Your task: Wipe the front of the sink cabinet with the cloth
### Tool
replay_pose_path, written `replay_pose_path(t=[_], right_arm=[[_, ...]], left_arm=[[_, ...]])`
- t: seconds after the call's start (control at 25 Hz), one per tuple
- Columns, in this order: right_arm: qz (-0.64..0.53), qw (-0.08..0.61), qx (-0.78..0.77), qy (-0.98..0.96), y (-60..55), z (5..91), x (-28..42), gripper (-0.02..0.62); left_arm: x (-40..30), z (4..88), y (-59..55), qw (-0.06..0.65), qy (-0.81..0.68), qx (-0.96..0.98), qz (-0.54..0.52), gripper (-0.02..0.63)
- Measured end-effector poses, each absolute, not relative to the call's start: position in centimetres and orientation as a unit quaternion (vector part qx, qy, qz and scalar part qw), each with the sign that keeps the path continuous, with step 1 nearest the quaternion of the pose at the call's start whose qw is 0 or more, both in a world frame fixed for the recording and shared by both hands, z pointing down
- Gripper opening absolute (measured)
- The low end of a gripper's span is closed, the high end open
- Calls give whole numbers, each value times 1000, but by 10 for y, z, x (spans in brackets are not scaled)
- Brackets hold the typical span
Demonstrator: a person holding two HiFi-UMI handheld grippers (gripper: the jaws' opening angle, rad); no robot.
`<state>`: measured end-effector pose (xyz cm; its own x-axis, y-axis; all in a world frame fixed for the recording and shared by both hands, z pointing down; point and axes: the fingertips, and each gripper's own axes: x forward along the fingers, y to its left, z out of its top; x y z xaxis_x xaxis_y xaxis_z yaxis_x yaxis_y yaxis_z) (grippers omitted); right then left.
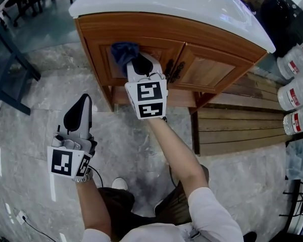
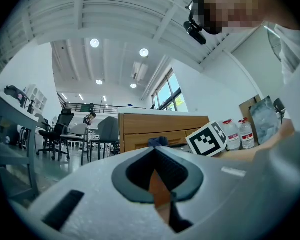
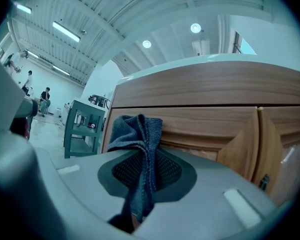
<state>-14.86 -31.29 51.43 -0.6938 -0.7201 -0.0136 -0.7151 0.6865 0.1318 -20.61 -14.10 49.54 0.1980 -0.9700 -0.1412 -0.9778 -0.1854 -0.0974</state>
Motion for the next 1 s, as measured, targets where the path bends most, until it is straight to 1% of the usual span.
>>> replay_pose_path(t=[0.6,0.8,1.0], right_arm=[[-103,40,468,-877,-328,515,-56,66],[-108,40,478,-871,-328,519,-36,71],[-107,36,488,-865,-330,518,-19,71]], left_arm=[[-196,500,-146,82,618,-782,18,0],[-196,502,-150,77,618,-782,27,1],[-188,504,-154,82,608,-790,15,2]])
